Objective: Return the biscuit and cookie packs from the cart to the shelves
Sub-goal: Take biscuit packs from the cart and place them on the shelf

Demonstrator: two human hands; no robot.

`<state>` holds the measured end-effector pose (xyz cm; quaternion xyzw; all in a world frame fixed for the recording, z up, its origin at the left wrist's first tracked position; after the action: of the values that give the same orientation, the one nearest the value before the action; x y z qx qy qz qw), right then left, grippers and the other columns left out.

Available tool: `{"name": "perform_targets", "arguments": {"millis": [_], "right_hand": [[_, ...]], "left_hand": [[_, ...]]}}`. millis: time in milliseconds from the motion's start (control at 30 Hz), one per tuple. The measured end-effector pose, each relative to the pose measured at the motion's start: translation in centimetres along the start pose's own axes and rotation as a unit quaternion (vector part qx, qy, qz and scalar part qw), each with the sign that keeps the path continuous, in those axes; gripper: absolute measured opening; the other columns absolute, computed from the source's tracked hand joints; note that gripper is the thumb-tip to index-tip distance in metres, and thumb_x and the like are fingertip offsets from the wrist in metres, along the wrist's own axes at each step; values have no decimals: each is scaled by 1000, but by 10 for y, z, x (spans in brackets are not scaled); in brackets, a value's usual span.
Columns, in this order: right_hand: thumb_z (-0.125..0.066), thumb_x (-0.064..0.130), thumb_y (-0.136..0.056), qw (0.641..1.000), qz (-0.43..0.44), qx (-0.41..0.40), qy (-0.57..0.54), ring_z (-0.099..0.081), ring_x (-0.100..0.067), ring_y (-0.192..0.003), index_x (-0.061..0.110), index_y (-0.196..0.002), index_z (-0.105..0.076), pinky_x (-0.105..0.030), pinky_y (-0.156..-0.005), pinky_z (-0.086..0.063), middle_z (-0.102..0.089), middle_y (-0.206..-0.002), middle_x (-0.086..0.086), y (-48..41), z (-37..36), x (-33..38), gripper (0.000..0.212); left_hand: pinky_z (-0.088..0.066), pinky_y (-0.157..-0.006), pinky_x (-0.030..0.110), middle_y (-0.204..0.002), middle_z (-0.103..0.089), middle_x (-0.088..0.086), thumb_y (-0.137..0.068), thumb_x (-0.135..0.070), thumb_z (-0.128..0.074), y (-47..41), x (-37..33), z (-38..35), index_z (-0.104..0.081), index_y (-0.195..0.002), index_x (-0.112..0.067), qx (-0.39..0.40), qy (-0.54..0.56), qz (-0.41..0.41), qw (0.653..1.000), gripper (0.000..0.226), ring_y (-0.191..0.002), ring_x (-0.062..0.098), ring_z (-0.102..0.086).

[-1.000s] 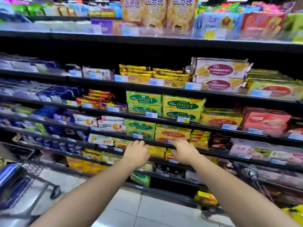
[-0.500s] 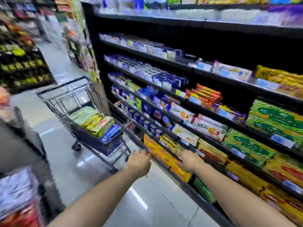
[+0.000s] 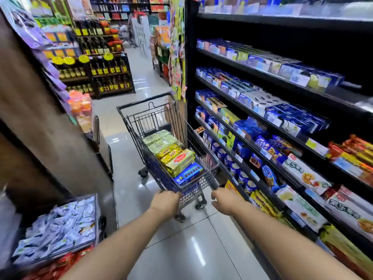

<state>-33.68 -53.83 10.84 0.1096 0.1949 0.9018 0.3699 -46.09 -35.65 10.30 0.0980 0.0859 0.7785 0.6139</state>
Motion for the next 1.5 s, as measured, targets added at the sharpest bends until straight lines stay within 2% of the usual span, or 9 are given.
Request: {"name": "perform_targets", "arguments": {"millis": [100,233,433,600,767,1000,1233,1367,1500], "right_hand": [[-47,16,-96,1000,10,5,3,-61,-34,-106,13,-106,-63,-42,-89,-51,-65,-115,-12,-44,16,-20,19],[-45,11,-94,1000,29,9,1,-63,-34,-97,10,-100,-64,-39,-80,-49,-67,-107,-14,-104,49,-50,20],[-52,19,-96,997,75,29,8,-65,-31,-88,10,-106,-65,-35,-74,-52,-65,-110,-12,-189,85,-85,19],[-50,19,-95,993,106,61,4,-64,-34,-105,9,-111,-65,-39,-87,-55,-65,-117,-15,-247,88,-90,24],[-47,16,-93,990,104,92,1,-64,-34,-100,10,-108,-64,-36,-78,-50,-67,-113,-16,-307,84,-86,24],[-49,20,-94,989,82,125,-18,-61,-31,-109,14,-112,-61,-33,-83,-48,-64,-121,-13,-388,95,-90,22],[-50,22,-95,986,65,145,-49,-60,-32,-114,15,-121,-63,-35,-87,-49,-65,-126,-13,-454,101,-90,30],[-54,24,-96,981,58,178,-56,-55,-34,-124,11,-136,-55,-38,-98,-49,-59,-136,-16,-486,85,-87,41],[-61,33,-95,975,69,199,-72,-55,-34,-125,12,-145,-47,-35,-98,-47,-57,-139,-16,-531,63,-88,55]], "left_hand": [[-45,-84,36,-109,-69,9,-94,-15,-52,-36,10,2,-58,-115,-21,13,11,23,1000,23,-103,31,-65],[-40,-73,35,-109,-70,9,-94,-9,-47,-88,20,11,-61,-117,-23,12,21,66,998,31,-103,31,-65],[-48,-85,36,-113,-70,7,-94,-13,-47,-158,33,23,-61,-125,-26,17,30,97,995,36,-106,30,-65],[-49,-86,37,-112,-70,10,-96,-19,-45,-192,44,10,-61,-122,-22,57,44,120,990,31,-106,33,-65],[-48,-83,38,-112,-68,13,-93,-21,-45,-231,76,-2,-58,-114,-19,83,64,134,985,25,-105,36,-64],[-47,-84,38,-120,-66,9,-95,-24,-43,-309,130,-6,-59,-117,-21,83,72,130,985,27,-111,33,-63],[-46,-92,40,-132,-57,6,-99,-31,-43,-368,169,-24,-54,-136,-25,119,93,104,983,39,-124,29,-53],[-41,-99,42,-137,-52,6,-100,-31,-43,-385,173,-47,-49,-140,-25,148,108,110,977,41,-129,29,-47],[-36,-106,42,-145,-45,5,-100,-31,-43,-399,175,-78,-42,-146,-25,169,127,110,971,47,-135,28,-39]]}}
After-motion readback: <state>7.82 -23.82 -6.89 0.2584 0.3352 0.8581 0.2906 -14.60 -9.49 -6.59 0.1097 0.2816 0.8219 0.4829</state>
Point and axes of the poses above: each hand's wrist, its own y-axis away from the middle knuckle, its own z-axis out of the back of the hand, x = y × z, the point moved 3 cm from there along -y, towards the middle knuckle
